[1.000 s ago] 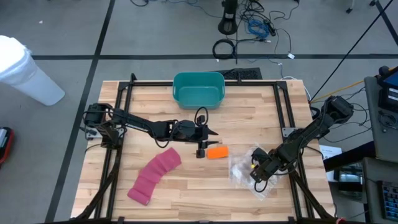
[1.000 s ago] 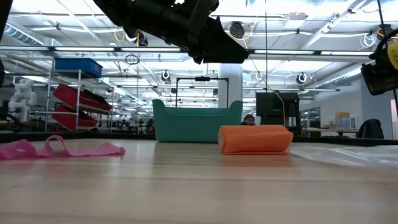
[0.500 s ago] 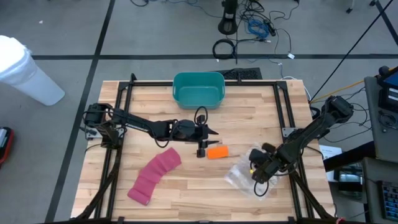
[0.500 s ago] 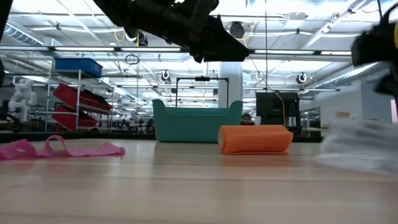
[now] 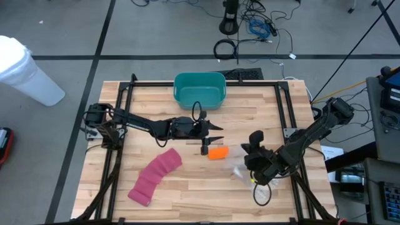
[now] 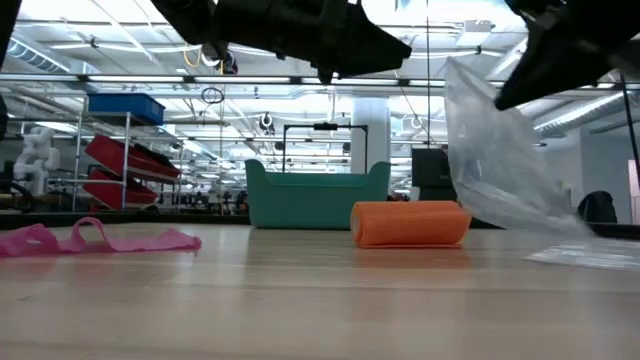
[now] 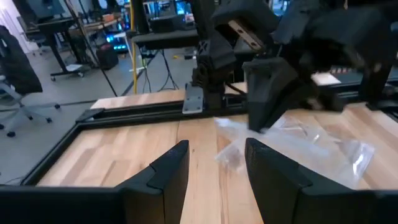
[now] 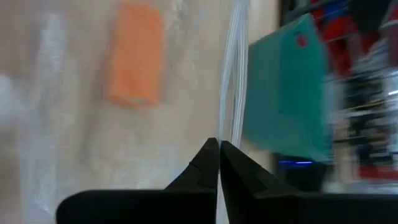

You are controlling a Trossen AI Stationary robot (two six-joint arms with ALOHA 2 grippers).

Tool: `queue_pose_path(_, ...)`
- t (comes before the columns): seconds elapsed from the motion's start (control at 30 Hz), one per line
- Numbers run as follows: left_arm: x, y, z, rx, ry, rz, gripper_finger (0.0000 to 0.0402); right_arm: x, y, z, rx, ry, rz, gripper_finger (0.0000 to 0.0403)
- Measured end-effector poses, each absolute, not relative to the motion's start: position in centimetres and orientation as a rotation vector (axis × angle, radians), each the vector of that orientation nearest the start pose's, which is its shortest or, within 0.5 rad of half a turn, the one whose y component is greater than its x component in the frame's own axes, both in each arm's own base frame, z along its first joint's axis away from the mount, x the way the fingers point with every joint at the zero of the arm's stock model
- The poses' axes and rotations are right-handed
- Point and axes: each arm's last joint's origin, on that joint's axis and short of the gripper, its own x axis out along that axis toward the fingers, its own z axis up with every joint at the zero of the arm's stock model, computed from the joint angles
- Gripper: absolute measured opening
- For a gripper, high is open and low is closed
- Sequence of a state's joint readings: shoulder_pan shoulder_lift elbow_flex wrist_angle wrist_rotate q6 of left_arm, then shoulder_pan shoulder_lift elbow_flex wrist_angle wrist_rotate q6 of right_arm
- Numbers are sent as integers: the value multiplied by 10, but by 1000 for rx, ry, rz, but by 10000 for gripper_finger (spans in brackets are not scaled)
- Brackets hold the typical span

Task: Roll bandage
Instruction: Put the orange bandage into the transparent zip bag

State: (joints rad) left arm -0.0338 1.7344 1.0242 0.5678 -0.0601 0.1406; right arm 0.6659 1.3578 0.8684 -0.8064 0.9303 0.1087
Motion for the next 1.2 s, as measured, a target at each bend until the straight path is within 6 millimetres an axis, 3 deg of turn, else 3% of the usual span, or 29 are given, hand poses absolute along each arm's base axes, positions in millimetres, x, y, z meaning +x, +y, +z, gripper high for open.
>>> queue_pose_path(0.17, 387, -11, 245, 169, 117, 16, 164, 206, 125, 209, -1169, 898, -323, 0)
queue_pose_path(0.37, 388, -16, 247, 439, 101, -42, 164, 218, 127, 202, -1486, 913, -365, 0)
queue_pose_path(0.53, 388, -20, 250, 318, 74, -47, 164, 227, 122, 198, -1637, 933, -499, 0)
queue_pose_path(0.7, 388, -19, 251, 229, 72, -24, 164, 236, 116, 196, -1696, 970, -563, 0)
queue_pose_path(1.2, 388, -17, 251, 219, 79, 25, 164, 247, 120, 203, -1726, 968, -589, 0)
